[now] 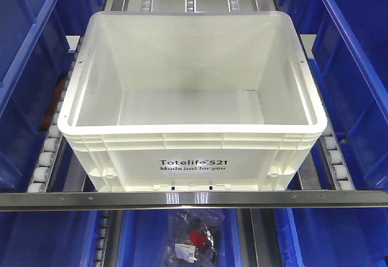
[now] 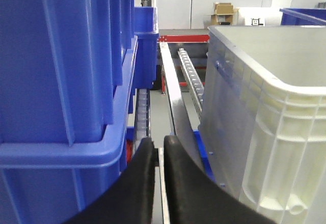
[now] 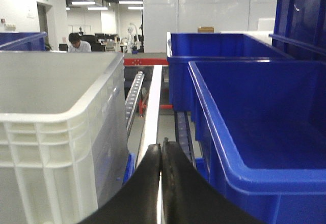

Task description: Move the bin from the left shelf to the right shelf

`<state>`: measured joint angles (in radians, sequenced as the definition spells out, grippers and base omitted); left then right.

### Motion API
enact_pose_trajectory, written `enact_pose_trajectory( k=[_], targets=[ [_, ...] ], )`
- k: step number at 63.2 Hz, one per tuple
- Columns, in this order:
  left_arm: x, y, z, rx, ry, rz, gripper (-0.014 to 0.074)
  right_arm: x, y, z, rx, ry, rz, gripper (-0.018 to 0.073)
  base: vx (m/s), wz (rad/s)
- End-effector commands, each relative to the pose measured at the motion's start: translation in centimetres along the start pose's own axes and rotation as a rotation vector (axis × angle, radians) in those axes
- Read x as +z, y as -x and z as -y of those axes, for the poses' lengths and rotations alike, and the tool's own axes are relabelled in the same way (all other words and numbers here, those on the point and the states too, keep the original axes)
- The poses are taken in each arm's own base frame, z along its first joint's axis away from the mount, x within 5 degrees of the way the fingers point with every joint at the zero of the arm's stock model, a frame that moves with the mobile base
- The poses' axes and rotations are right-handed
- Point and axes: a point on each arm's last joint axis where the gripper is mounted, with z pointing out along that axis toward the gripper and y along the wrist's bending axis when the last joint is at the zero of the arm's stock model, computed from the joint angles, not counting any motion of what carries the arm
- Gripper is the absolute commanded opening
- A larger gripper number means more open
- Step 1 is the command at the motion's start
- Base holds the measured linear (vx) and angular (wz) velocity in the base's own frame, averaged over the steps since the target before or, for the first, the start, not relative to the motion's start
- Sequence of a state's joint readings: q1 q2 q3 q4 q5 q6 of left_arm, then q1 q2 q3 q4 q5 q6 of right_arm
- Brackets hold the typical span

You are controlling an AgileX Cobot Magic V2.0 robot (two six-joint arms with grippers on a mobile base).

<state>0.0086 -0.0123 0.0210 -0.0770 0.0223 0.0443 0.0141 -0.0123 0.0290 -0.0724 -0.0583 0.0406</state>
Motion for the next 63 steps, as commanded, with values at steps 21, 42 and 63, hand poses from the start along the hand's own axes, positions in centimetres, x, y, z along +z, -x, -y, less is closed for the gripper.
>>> enact_pose_trajectory(
  k=[21,42,63],
  targets=[
    [-3.6,12.9,0.4,-0.004,-0.014,0.424,0.0028,-1.5,9.6,0.4,-0.062,-0.025,0.237,-0.0009,0.0,0.0],
    [-0.6,18.6,0.8,0.003,-0.028,0.147,0.0028,1.7,14.8,0.7,-0.054,-0.03,-0.046,-0.0009,0.0,0.0],
    [3.7,16.0,0.9,-0.001,-0.032,-0.185,0.0028,5.4,12.4,0.8,-0.047,-0.021,-0.333,-0.0009,0.0,0.0]
  ],
)
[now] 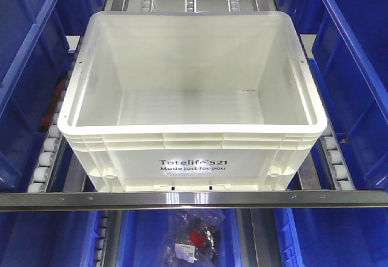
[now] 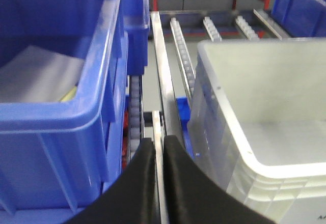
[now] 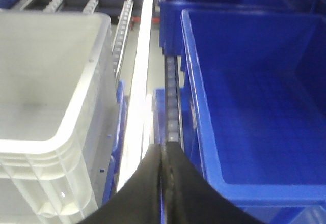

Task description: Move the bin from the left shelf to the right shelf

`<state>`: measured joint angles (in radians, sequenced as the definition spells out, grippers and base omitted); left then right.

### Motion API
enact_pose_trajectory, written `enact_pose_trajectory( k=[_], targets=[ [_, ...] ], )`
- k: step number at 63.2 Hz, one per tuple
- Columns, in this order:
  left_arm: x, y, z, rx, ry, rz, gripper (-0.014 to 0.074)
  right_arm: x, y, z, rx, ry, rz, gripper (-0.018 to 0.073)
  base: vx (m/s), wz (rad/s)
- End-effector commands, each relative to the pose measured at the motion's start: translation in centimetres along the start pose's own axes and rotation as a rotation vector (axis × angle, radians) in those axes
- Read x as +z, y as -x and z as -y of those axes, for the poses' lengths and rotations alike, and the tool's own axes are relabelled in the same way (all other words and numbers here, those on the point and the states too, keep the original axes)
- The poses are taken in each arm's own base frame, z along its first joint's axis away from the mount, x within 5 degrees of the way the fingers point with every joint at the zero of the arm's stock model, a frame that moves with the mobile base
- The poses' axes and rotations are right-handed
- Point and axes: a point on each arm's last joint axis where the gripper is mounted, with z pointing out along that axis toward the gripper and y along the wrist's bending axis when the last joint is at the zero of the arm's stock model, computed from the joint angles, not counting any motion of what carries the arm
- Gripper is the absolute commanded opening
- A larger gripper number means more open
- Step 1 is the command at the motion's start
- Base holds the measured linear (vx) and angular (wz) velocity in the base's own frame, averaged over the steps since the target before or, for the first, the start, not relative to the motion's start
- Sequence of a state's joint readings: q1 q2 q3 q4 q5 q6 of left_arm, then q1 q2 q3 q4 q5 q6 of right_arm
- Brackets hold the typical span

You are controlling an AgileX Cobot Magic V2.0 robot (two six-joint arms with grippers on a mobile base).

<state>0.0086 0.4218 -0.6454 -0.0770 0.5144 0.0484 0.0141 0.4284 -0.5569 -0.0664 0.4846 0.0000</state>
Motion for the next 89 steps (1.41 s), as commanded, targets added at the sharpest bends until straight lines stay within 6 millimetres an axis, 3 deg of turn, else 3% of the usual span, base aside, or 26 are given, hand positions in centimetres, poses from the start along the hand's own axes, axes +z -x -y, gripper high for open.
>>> enact_pose_trajectory(
  k=[1,8,14,31,39,56,74,89],
  targets=[
    [0.4,1.5,0.0,-0.008,-0.003,0.072,0.0028,0.4,1.4,0.1,-0.014,-0.008,0.061,-0.0009,0.0,0.0],
    [0.7,1.4,0.0,-0.009,-0.003,0.059,0.0037,1.1,1.3,0.1,-0.017,-0.006,0.031,0.0001,0.0,0.0],
    [0.9,1.5,0.0,-0.009,-0.003,0.052,0.0096,1.6,1.3,0.1,-0.026,-0.006,0.015,0.0069,0.0,0.0],
    [1.8,1.6,0.0,0.006,-0.003,0.029,0.0536,2.3,2.2,0.1,-0.033,-0.005,-0.012,0.0541,0.0,0.0],
    [2.5,2.8,0.5,0.015,-0.047,-0.024,0.0642,2.9,3.6,0.1,-0.005,0.013,-0.07,0.0681,0.0,0.0],
    [6.1,5.1,3.4,0.096,-0.231,-0.204,0.0635,6.4,5.9,-3.3,-0.135,0.188,-0.236,0.0663,0.0,0.0],
    [13.5,6.3,5.6,0.147,-0.25,-0.339,0.0589,13.2,8.9,-6.0,-0.096,0.193,-0.374,0.0643,0.0,0.0],
    [19.1,6.2,6.5,0.052,-0.186,-0.44,0.0589,18.8,9.9,-7.4,-0.01,0.132,-0.511,0.0637,0.0,0.0]
  ],
)
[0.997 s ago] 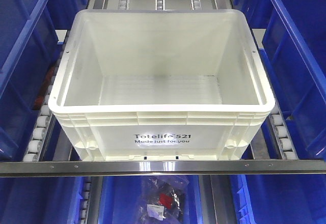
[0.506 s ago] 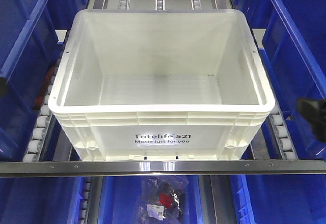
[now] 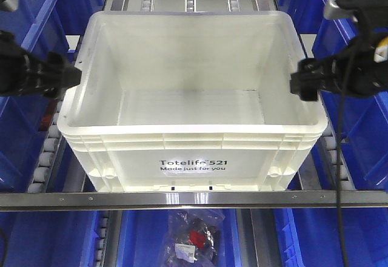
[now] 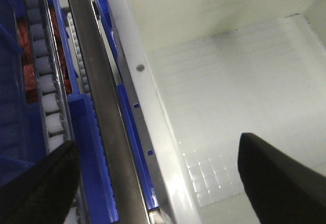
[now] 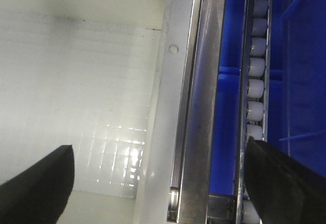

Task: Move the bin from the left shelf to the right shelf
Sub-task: 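Lower both grippers onto the crate's side rims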

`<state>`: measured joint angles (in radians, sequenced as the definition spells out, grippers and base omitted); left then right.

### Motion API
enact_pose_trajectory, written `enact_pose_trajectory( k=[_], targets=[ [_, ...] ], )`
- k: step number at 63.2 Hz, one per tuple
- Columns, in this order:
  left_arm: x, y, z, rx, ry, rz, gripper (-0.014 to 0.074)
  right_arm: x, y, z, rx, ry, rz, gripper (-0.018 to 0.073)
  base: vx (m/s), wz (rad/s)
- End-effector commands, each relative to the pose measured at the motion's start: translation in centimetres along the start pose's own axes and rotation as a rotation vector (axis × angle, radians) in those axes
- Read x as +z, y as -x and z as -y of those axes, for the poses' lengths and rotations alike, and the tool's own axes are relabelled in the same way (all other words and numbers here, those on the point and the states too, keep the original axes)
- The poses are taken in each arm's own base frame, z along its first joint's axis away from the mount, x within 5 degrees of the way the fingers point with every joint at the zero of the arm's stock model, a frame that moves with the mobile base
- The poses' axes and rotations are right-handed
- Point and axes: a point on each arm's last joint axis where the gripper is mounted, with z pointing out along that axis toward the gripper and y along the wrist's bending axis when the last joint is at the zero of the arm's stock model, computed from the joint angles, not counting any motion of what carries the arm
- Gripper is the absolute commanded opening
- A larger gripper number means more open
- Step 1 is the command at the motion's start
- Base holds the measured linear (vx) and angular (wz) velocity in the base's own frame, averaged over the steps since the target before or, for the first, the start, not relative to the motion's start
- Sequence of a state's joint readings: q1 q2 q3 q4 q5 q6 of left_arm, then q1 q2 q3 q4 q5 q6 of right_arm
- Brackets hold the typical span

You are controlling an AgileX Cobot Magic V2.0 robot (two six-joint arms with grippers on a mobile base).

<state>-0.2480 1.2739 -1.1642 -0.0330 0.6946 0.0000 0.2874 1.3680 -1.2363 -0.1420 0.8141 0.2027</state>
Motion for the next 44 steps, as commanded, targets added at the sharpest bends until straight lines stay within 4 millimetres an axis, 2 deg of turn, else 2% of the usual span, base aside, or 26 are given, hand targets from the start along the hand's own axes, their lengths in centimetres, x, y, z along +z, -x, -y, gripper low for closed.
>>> enact_pose_trajectory(
  k=[1,20,28,44],
  targets=[
    [0.2,2.2,0.1,-0.054,0.012,0.075,0.0589,-0.1,2.3,0.0,0.025,-0.02,0.057,0.0635,0.0,0.0],
    [5.0,4.7,-0.4,-0.134,0.075,-0.038,0.0589,3.5,4.7,-0.2,0.063,-0.075,-0.005,0.0626,0.0,0.0],
    [6.4,5.2,-0.5,-0.136,0.083,-0.093,0.0589,4.5,4.9,-0.2,0.067,-0.081,-0.017,0.0619,0.0,0.0],
    [9.0,5.1,0.1,-0.117,0.092,-0.149,0.0589,6.0,4.9,-0.3,0.07,-0.082,-0.037,0.0597,0.0,0.0]
  ],
)
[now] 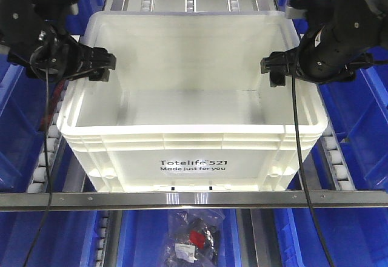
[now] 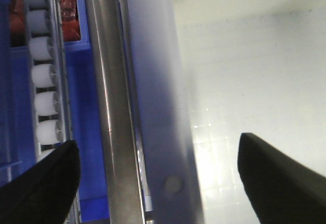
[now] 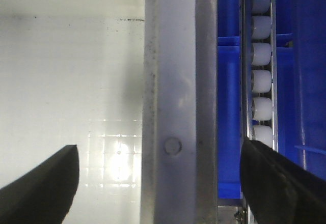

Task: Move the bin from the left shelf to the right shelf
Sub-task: 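Lower both grippers onto the crate's side rims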

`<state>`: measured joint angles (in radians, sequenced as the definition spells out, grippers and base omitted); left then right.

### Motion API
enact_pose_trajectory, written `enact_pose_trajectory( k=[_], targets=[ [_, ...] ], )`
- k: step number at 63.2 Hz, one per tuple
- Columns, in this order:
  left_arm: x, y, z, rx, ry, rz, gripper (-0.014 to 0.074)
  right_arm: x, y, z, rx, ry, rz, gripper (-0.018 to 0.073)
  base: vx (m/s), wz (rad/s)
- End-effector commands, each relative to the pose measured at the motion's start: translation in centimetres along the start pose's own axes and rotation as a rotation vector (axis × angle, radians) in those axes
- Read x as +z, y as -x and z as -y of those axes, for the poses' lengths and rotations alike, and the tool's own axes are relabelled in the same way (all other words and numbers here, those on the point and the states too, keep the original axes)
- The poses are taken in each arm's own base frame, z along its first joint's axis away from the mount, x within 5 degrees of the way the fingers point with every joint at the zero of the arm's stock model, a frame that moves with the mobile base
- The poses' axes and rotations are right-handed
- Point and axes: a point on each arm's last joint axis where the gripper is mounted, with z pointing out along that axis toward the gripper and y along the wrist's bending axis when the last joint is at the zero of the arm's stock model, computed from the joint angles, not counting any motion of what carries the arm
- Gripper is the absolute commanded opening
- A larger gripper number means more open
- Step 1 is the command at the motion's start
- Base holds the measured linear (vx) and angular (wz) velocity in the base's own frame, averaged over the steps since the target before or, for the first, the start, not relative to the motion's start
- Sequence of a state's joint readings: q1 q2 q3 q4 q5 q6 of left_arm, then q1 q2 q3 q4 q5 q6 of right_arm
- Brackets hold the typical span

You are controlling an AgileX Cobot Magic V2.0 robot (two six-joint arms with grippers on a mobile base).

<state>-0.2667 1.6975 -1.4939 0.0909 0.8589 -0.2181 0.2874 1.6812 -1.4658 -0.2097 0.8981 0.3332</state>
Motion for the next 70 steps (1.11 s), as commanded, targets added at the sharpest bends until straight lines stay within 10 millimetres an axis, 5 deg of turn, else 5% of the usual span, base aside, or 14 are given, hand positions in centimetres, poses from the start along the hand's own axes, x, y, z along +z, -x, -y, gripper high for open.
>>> enact_pose_trajectory(
  k=[1,22,37,70],
  targets=[
    [-1.9,1.2,0.3,-0.007,-0.014,0.095,0.0589,-2.0,1.4,0.4,0.001,0.006,0.114,0.0594,0.0,0.0],
    [-1.7,1.1,0.3,-0.011,-0.016,0.082,0.0587,-1.7,1.4,0.8,0.024,0.011,0.1,0.0547,0.0,0.0],
    [-1.7,0.9,0.3,-0.014,-0.016,0.062,0.0586,-3.2,2.2,1.0,0.03,-0.002,0.09,0.0461,0.0,0.0],
    [-1.7,0.9,0.3,-0.013,-0.016,0.061,0.0555,-1.6,1.7,0.8,-0.003,-0.019,0.004,0.0393,0.0,0.0]
  ],
)
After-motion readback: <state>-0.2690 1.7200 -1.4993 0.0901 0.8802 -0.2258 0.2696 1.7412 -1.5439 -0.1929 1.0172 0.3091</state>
